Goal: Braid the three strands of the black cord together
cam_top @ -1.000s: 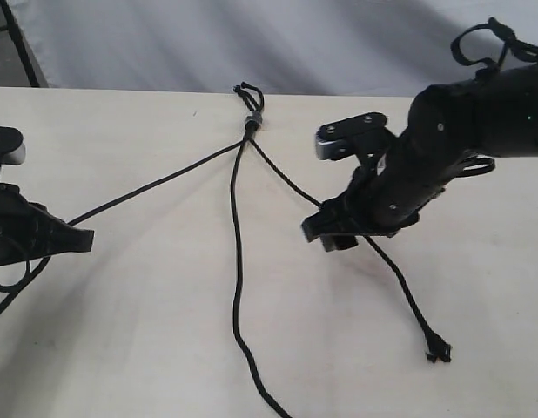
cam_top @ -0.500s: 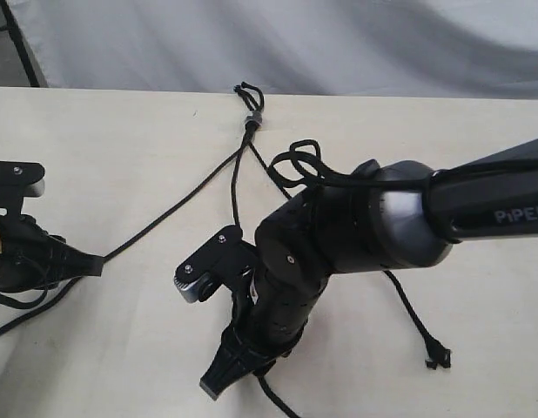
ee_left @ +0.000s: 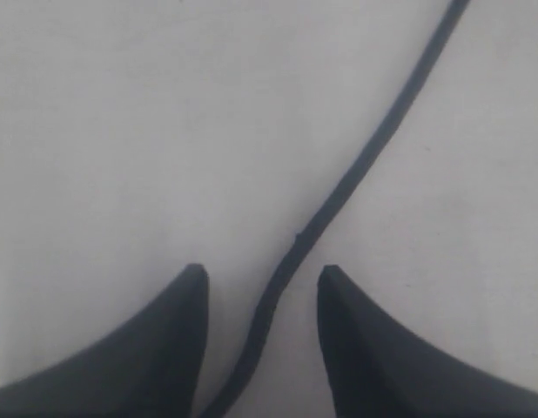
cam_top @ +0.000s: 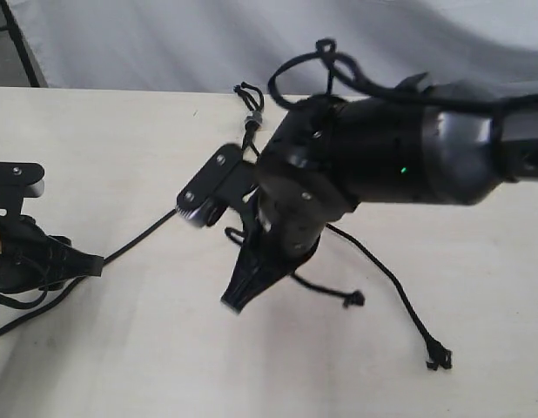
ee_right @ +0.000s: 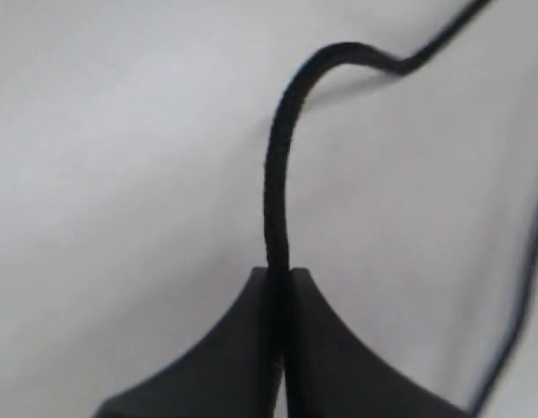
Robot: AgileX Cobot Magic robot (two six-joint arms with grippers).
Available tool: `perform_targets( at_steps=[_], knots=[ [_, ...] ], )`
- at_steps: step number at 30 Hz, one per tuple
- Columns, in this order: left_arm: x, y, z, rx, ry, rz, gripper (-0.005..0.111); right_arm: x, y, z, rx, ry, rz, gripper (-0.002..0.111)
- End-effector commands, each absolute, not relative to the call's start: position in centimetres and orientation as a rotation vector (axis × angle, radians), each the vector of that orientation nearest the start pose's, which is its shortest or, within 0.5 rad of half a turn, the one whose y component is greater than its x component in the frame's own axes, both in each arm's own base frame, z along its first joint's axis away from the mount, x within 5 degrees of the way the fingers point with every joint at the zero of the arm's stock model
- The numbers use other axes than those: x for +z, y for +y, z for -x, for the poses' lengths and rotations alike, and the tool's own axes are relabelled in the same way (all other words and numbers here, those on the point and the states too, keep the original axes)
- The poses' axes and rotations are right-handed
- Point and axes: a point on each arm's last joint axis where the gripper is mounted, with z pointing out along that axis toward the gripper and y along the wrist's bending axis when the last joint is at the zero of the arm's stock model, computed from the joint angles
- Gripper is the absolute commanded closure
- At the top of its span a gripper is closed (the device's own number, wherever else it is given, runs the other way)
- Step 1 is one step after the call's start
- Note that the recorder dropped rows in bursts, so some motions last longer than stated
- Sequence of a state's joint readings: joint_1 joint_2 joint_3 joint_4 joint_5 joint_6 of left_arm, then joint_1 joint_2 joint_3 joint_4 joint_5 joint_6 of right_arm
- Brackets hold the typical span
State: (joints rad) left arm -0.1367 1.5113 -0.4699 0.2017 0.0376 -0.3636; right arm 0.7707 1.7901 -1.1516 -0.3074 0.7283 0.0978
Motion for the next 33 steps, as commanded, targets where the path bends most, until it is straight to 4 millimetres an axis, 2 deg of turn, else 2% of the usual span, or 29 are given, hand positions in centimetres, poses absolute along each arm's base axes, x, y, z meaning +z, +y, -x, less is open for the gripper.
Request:
perform_targets(
  at_steps=[1,5,8,11,14,19,24,30,33],
  knots=[
    [13.8,-2.9,-23.1,-0.106,2.569,0.063,0.067,20.9,19.3,-29.6,-0.349,2.483,1.003,0.109],
    [13.8,-2.9,-23.1,-0.106,2.569,0.063,0.067,21.0,15.7,-31.9,-0.37,2.532,0.83,0.109],
    [13.8,-2.9,-23.1,-0.106,2.569,0.063,0.067,20.6,13.9,-33.0,-0.365,2.557,0.741,0.109],
    [13.8,-2.9,-23.1,-0.106,2.569,0.063,0.067,19.5,12.8,-33.7,-0.384,2.603,0.703,0.109],
    [13.8,-2.9,-23.1,-0.106,2.569,0.063,0.067,17.5,12.0,-34.4,-0.411,2.661,0.692,0.109],
    [13.8,-2.9,-23.1,-0.106,2.569,0.063,0.067,14.0,11.5,-35.0,-0.45,2.735,0.724,0.109],
    [13.8,-2.9,-23.1,-0.107,2.567,0.063,0.067,11.7,11.5,-35.1,-0.458,2.787,0.748,0.109],
    [13.8,-2.9,-23.2,-0.109,2.563,0.062,0.067,10.5,11.8,-34.6,-0.41,2.868,0.701,0.109],
    [13.8,-3.0,-23.2,-0.11,2.561,0.062,0.067,10.3,12.5,-33.9,-0.366,2.913,0.742,0.109]
  ],
)
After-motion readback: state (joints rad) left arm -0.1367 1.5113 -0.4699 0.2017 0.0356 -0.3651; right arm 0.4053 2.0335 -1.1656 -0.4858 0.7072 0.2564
